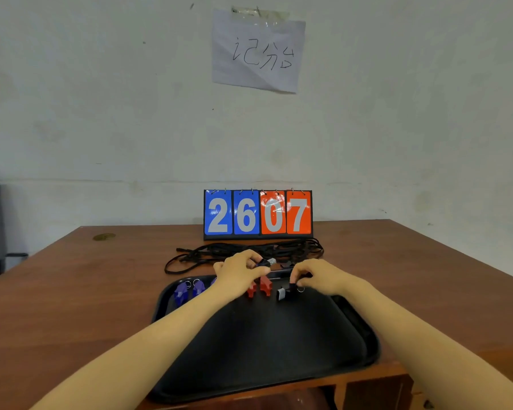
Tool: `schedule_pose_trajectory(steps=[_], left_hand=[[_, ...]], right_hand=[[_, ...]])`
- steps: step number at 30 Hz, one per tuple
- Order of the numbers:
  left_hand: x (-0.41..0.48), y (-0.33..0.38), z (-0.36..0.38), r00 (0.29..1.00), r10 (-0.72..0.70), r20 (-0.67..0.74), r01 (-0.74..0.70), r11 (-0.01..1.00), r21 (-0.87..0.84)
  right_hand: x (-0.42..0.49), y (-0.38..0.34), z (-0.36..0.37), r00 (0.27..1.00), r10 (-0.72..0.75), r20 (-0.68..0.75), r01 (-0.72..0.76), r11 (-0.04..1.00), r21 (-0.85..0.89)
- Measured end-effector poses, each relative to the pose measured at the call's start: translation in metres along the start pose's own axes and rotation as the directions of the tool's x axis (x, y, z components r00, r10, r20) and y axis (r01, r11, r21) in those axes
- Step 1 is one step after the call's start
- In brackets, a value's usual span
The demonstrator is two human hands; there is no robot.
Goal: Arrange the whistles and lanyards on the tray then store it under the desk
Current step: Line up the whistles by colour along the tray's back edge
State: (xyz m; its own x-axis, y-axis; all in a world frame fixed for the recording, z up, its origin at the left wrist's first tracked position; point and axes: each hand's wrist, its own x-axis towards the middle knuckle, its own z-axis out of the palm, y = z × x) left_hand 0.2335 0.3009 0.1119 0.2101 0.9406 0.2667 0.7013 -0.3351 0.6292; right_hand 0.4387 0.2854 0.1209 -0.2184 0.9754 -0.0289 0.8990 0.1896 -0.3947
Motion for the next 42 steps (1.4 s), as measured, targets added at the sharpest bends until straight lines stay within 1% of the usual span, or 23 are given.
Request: schedule_pose_trajectory(steps=[2, 4, 5, 6, 8, 10, 11, 14, 18, 19, 22, 23, 24, 26, 29, 35, 42], left_hand=[[0.001, -0.001, 0.001, 1.000, 0.000, -0.012, 0.000, 1.000, 0.013], [0.001, -0.001, 0.003, 1.000, -0.001, -0.017, 0.001, 1.000, 0.017], [0.001, -0.001, 0.003, 1.000, -0.002, -0.017, 0.002, 1.000, 0.019], [0.001, -0.001, 0.004, 1.000, -0.002, -0.018, 0.003, 1.000, 0.023], [0.000, -0.001, 0.005, 1.000, -0.003, -0.018, 0.004, 1.000, 0.024], [-0.001, -0.001, 0.006, 1.000, 0.001, -0.021, -0.001, 1.000, 0.014], [-0.001, 0.000, 0.006, 1.000, 0.002, -0.024, -0.002, 1.000, 0.010], [-0.001, -0.001, 0.005, 0.999, -0.002, -0.035, 0.002, 1.000, -0.003], [-0.001, -0.003, 0.004, 0.999, -0.006, -0.042, 0.005, 1.000, -0.017], [-0.001, -0.004, 0.004, 0.999, -0.001, -0.046, 0.000, 1.000, -0.028], [-0.001, -0.004, 0.005, 0.999, 0.009, -0.052, -0.012, 0.999, -0.047], [-0.001, -0.005, 0.004, 0.998, 0.009, -0.055, -0.011, 0.999, -0.044], [-0.001, -0.005, 0.004, 0.998, 0.008, -0.059, -0.011, 0.999, -0.038], [0.000, -0.005, 0.004, 0.998, 0.006, -0.066, -0.007, 1.000, -0.024], [0.003, -0.006, 0.005, 0.998, 0.002, -0.062, -0.002, 1.000, -0.013], [0.009, -0.009, 0.008, 0.998, 0.012, -0.057, -0.009, 0.998, 0.065], [0.006, -0.008, 0.007, 0.998, 0.030, -0.064, -0.026, 0.998, 0.065]], right_hand=[[0.004, -0.001, 0.004, 0.993, -0.020, -0.118, 0.014, 0.999, -0.053], [0.004, -0.006, 0.009, 0.968, -0.032, -0.248, 0.013, 0.997, -0.078], [0.002, -0.008, 0.010, 0.961, -0.034, -0.274, 0.016, 0.998, -0.067], [0.000, -0.011, 0.011, 0.966, -0.028, -0.258, 0.016, 0.999, -0.047], [-0.004, -0.016, 0.013, 0.991, -0.010, -0.137, 0.007, 1.000, -0.024], [-0.006, -0.021, 0.016, 0.999, -0.014, -0.037, 0.009, 0.994, -0.108], [-0.006, -0.023, 0.018, 1.000, -0.013, -0.026, 0.009, 0.987, -0.161], [-0.005, -0.024, 0.022, 0.999, 0.000, -0.038, -0.008, 0.978, -0.211], [-0.002, -0.024, 0.023, 0.997, -0.026, -0.067, 0.007, 0.962, -0.271], [-0.001, -0.024, 0.023, 0.997, -0.020, -0.068, 0.003, 0.968, -0.249], [0.000, -0.024, 0.022, 0.995, 0.019, -0.098, -0.027, 0.996, -0.086], [0.001, -0.023, 0.022, 0.993, 0.037, -0.114, -0.044, 0.998, -0.055], [0.001, -0.024, 0.021, 0.991, 0.058, -0.124, -0.066, 0.996, -0.054], [0.002, -0.026, 0.022, 0.988, 0.096, -0.124, -0.109, 0.988, -0.108], [0.001, -0.029, 0.024, 0.986, 0.106, -0.126, -0.126, 0.978, -0.167], [0.004, -0.026, 0.025, 0.988, 0.108, -0.106, -0.123, 0.982, -0.143], [0.003, -0.022, 0.026, 0.985, 0.115, -0.131, -0.131, 0.984, -0.123]])
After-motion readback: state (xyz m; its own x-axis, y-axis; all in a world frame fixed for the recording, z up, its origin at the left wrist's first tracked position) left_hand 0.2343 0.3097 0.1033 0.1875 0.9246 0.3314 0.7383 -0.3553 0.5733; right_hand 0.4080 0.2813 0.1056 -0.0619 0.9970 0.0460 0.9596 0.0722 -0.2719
